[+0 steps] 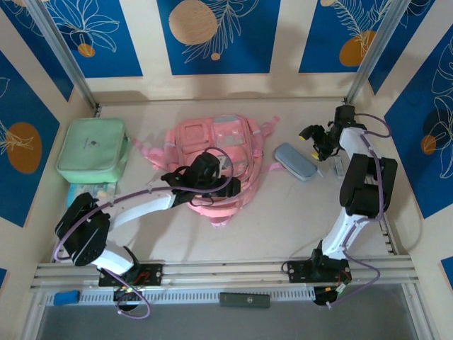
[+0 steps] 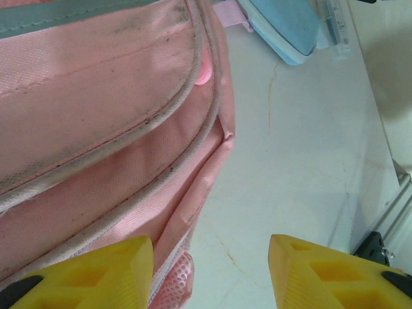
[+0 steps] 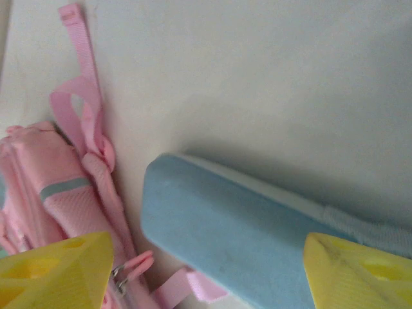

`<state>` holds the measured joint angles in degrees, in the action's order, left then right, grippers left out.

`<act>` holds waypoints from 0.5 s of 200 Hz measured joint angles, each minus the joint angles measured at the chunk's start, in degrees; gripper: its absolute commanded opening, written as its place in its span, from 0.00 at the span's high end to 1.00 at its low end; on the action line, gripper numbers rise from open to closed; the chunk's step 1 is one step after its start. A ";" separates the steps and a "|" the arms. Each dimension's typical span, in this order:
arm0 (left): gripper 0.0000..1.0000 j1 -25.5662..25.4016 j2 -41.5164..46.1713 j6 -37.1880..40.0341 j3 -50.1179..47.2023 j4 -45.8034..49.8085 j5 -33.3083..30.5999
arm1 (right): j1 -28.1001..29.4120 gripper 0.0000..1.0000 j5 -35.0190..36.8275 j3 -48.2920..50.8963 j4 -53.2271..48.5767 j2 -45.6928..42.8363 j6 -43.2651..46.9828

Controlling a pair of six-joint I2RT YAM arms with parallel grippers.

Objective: Pack books, pencil case, and school supplies into a backpack

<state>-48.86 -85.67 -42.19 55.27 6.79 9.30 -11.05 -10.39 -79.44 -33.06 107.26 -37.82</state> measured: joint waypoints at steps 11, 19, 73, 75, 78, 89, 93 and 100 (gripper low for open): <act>0.48 -0.02 -0.15 0.00 0.00 0.07 -0.55 | 0.83 0.22 0.66 -0.92 -0.02 1.90 0.44; 0.47 -0.02 -0.13 0.02 0.00 0.04 -0.92 | 1.62 0.22 1.27 -1.07 -0.04 2.80 0.83; 0.43 -0.02 0.72 0.70 -0.07 2.86 -4.63 | 6.78 0.22 2.93 6.47 -0.46 -0.46 1.27; 0.43 -0.02 0.83 0.70 -0.09 2.93 -4.76 | 7.06 0.22 2.95 7.15 -0.48 -0.92 1.20; 0.43 -0.02 0.96 0.72 -0.09 3.08 -4.92 | 7.34 0.22 3.13 8.00 -0.68 -1.55 1.18; 0.42 -0.02 1.53 0.87 -0.09 3.74 -5.38 | 8.83 0.22 3.91 11.26 -1.29 -4.11 0.74; 0.42 -0.02 1.64 0.96 -0.09 3.96 -5.53 | 9.53 0.21 4.35 12.26 -1.57 -5.20 0.61; 0.42 -0.02 1.90 1.22 -0.11 4.26 -5.64 | 10.56 0.21 4.87 13.77 -2.01 -6.99 0.28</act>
<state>-48.88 -83.77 -40.97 55.16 11.05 3.66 -0.49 -5.52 -65.67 -35.07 100.27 -37.54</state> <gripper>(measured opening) 0.575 0.784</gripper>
